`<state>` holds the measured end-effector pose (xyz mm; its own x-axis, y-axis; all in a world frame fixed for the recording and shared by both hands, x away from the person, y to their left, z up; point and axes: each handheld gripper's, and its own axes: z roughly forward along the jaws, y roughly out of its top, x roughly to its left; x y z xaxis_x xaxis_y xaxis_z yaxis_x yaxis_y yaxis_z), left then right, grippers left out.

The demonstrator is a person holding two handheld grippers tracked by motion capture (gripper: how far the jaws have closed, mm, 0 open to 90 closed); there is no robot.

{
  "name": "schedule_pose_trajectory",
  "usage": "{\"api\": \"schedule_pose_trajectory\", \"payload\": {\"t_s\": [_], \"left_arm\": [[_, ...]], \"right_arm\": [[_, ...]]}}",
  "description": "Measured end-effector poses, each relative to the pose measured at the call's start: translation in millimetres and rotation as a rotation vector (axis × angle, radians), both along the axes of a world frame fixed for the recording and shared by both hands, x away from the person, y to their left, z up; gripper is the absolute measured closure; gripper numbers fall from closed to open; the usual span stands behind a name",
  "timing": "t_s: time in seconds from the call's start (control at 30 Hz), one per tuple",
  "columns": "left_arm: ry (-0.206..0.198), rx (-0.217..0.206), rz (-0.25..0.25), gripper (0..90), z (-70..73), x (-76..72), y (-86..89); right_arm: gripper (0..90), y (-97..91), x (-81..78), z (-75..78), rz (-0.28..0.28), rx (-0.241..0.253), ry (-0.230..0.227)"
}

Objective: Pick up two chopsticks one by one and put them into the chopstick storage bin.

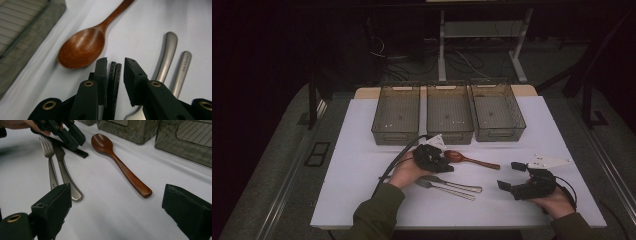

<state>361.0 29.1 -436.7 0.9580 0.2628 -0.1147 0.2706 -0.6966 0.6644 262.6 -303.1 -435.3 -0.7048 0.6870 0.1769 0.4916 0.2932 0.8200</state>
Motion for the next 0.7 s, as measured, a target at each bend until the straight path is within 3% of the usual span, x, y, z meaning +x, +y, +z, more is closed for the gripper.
{"api": "schedule_pose_trajectory", "payload": {"t_s": [0.2, 0.7], "left_arm": [[-0.017, 0.038, -0.005, 72.0, -3.1, -0.6, -4.3], [-0.037, 0.059, -0.019, 76.8, -4.0, -0.2, -4.1]], "right_arm": [[8.4, -0.1, -0.1, 0.2, 0.001, 0.001, -0.001], [8.4, -0.1, -0.2, 0.3, 0.001, 0.001, -0.006]]}}
